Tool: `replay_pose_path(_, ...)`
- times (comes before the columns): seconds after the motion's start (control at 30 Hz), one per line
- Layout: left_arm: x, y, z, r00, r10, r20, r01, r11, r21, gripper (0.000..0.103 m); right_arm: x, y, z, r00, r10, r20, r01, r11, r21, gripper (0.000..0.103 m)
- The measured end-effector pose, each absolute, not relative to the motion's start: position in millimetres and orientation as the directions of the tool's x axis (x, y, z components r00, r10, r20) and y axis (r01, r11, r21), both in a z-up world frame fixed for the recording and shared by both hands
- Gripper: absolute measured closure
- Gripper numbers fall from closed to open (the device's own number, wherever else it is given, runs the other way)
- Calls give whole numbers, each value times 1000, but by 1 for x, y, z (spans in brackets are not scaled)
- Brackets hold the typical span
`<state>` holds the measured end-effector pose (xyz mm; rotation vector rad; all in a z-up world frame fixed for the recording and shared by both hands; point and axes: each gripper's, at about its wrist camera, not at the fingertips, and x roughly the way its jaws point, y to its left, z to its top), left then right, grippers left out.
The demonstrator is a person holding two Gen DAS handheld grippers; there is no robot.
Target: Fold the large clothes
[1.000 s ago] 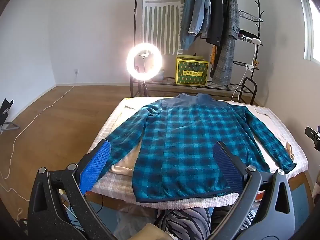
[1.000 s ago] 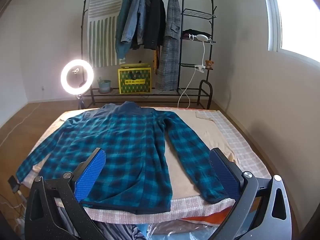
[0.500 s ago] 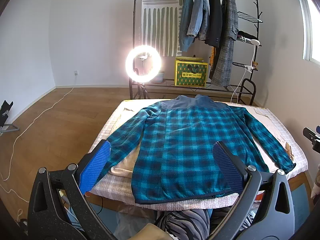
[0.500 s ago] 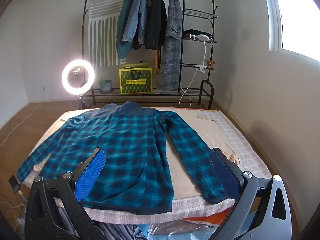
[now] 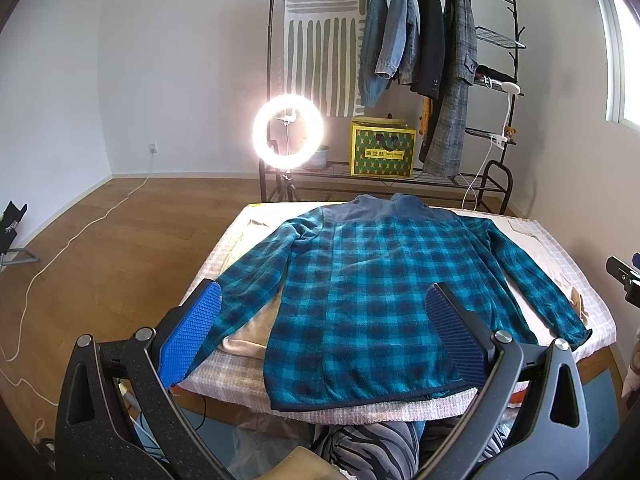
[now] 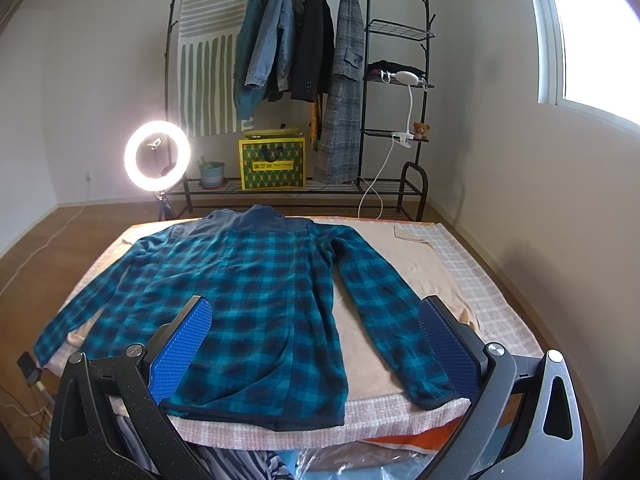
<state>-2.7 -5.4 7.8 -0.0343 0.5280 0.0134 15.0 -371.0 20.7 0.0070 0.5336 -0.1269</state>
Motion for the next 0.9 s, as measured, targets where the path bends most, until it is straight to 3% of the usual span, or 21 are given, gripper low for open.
replay_pose_path(0.9,-1,-2,13,866,6,-499,-25,999,-32,0,16,-370,21,853,-118,-508,122,992,-25,0)
